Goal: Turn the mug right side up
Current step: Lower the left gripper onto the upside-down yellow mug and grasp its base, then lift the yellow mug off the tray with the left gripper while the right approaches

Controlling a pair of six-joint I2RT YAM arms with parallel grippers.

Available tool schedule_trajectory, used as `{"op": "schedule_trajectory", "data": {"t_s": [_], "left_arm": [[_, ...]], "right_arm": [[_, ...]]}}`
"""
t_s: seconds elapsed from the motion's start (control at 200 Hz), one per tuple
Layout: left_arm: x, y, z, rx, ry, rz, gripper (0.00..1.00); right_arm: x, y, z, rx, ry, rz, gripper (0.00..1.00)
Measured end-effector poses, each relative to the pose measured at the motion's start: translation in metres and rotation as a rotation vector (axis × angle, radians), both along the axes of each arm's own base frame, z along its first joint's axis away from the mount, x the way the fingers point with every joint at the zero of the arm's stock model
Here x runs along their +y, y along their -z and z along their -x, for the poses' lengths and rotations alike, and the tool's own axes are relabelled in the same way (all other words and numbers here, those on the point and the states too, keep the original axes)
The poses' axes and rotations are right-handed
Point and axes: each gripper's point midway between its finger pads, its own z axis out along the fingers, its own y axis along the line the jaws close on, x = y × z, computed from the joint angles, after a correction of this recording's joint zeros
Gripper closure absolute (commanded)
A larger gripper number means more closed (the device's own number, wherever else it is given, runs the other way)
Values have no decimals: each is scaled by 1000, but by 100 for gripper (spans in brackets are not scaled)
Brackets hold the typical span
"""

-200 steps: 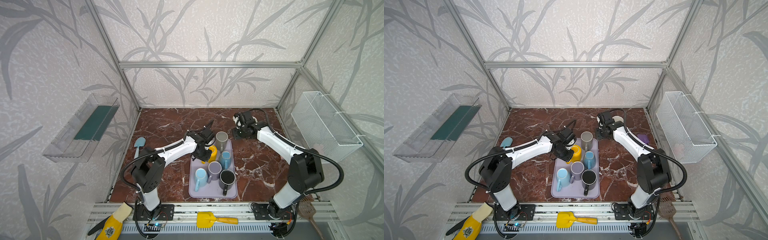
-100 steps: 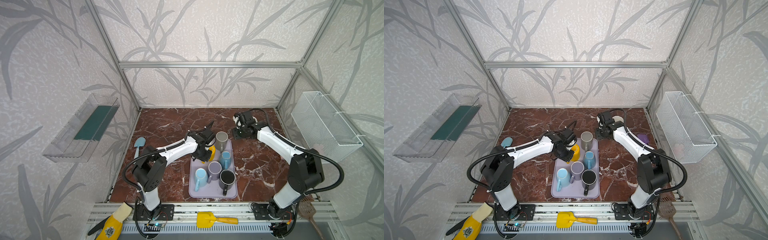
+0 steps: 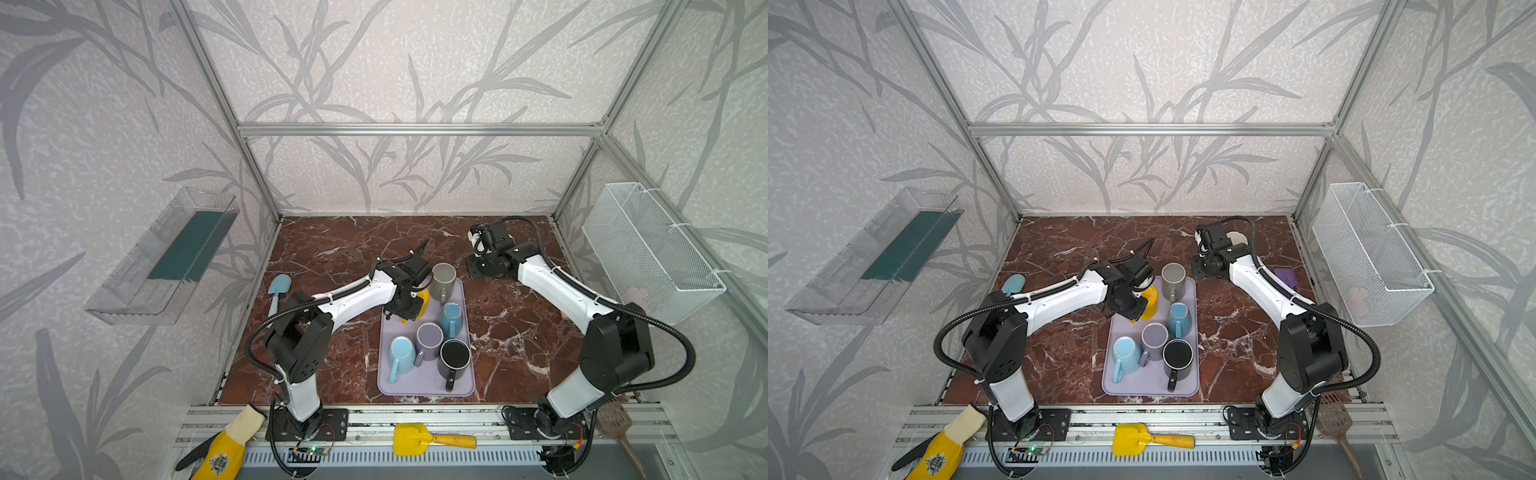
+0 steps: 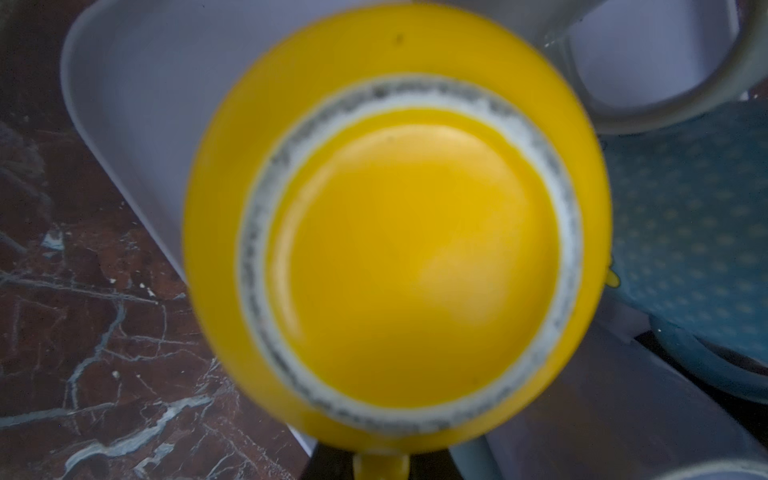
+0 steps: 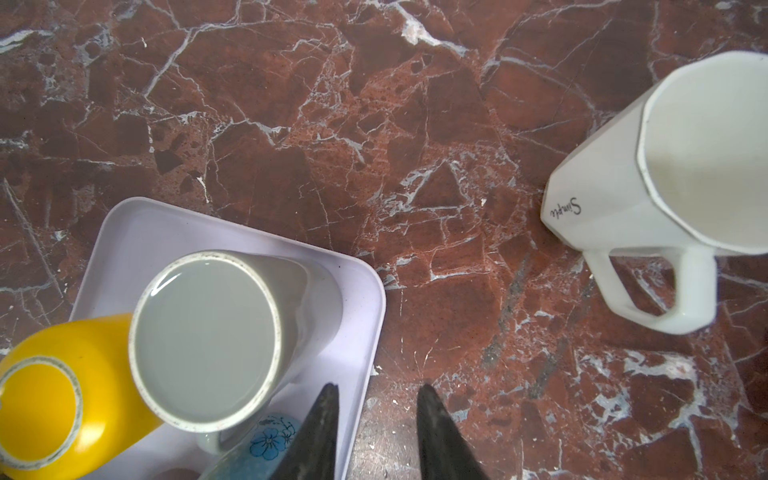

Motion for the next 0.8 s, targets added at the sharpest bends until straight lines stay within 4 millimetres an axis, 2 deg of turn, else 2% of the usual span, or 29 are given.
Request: {"op": "schedule_trajectory", "data": {"t_s": [0.2,0.47,0.8], "left_arm": [[1,-15,-16,-56,-12,-6,100],[5,-26,-30,-85,-35,10,100],[10,-33,-44,-56,-81,116,100]], "right_arm": [[1,0,6,3,-5,-15,67],[4,-6,10,-4,-7,-56,65],[26,-20,18,-19,-48,-211,65]]}}
